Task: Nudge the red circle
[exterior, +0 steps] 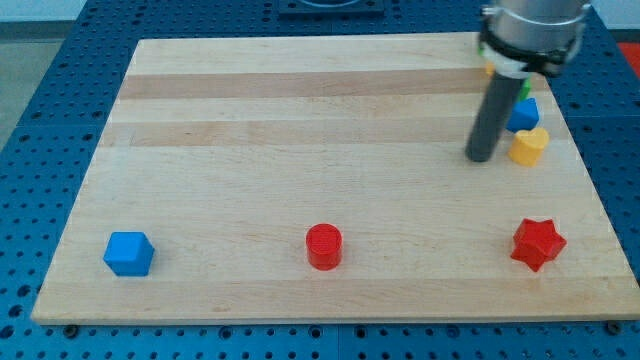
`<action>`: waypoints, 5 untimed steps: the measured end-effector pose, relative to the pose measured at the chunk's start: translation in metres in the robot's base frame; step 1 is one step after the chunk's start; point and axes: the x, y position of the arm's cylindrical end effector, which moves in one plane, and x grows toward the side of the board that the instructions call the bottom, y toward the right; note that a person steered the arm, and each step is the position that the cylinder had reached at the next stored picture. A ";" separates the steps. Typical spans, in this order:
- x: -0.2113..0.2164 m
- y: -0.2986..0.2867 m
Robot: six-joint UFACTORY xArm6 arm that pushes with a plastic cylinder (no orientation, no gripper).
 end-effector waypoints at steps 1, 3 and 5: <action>0.000 -0.079; 0.028 -0.204; 0.090 -0.228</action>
